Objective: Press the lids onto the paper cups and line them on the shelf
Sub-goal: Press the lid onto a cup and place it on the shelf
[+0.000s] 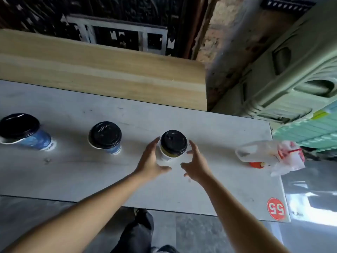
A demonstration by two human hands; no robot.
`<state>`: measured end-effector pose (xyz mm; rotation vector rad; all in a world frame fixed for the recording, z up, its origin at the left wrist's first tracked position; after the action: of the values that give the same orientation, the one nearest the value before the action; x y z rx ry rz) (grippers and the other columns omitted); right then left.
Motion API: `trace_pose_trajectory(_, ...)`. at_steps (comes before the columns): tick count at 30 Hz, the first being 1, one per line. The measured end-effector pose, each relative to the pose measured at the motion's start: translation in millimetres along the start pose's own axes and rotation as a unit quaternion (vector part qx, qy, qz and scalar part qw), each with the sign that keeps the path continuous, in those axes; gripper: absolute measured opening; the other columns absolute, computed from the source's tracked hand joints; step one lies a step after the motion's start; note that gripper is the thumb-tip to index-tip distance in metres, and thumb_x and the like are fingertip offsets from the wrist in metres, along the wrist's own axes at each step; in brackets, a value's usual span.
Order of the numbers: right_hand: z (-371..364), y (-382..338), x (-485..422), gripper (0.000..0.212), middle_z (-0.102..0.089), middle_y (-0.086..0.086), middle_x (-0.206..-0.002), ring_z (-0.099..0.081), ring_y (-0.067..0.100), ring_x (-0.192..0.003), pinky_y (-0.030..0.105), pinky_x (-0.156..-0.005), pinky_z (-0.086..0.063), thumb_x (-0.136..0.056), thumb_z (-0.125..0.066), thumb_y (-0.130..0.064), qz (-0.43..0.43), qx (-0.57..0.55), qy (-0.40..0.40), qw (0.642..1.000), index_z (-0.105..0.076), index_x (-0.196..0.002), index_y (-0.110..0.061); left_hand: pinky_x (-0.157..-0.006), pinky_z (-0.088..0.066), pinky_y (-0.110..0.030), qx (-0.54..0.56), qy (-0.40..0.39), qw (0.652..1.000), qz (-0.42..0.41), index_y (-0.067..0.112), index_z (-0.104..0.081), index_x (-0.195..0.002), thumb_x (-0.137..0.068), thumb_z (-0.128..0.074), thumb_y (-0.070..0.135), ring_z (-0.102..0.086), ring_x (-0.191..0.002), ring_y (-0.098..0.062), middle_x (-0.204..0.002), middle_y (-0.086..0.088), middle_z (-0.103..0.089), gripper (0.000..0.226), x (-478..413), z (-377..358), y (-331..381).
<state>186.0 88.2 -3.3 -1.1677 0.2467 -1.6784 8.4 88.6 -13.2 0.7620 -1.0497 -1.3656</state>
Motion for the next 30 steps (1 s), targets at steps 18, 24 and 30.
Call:
trace_pose_trajectory(18, 73.6, -79.5, -14.6, 0.048, -0.054, 0.002, -0.125, -0.059, 0.017, -0.099, 0.037, -0.097, -0.05, -0.089, -0.057, -0.036, 0.169, -0.002, 0.036, 0.985, -0.059, -0.137, -0.033, -0.079, -0.047, -0.005, 0.031, 0.096, 0.991, 0.089, 0.046, -0.053, -0.127, -0.063, -0.089, 0.035, -0.063, -0.108, 0.007, -0.116, 0.029, -0.067, 0.075, -5.4, -11.3, 31.7)
trace_pose_trajectory(24, 57.9, -88.6, -19.0, 0.066, -0.05, 0.0, -0.14, -0.04, 0.024, -0.129, 0.03, -0.102, -0.035, -0.086, -0.07, -0.044, 0.222, 0.119, -0.007, 0.968, -0.049, -0.146, -0.029, -0.078, -0.046, -0.003, 0.043, 0.123, 0.988, 0.083, 0.044, -0.055, -0.126, -0.061, -0.088, 0.037, -0.062, -0.104, 0.011, -0.113, 0.03, -0.068, 0.073, -11.3, -17.5, 38.3)
trace_pose_trajectory(30, 51.8, -93.0, -5.7, 0.067, -0.05, -0.006, -0.142, -0.038, 0.02, -0.124, 0.024, -0.099, -0.035, -0.082, -0.075, -0.032, 0.278, 0.183, -0.009, 0.943, -0.052, -0.144, -0.024, -0.08, -0.044, -0.002, 0.049, 0.132, 0.986, 0.087, 0.045, -0.054, -0.128, -0.06, -0.091, 0.031, -0.062, -0.107, 0.011, -0.115, 0.026, -0.069, 0.078, -11.8, -24.3, 32.7)
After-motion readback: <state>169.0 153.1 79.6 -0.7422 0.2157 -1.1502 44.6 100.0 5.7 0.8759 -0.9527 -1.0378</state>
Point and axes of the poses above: each hand's wrist, its own x-axis away from the middle knuckle, its own z-axis out of the back of the hand, y = z × x, the point moved 9 cm from there along -x, towards the middle knuckle
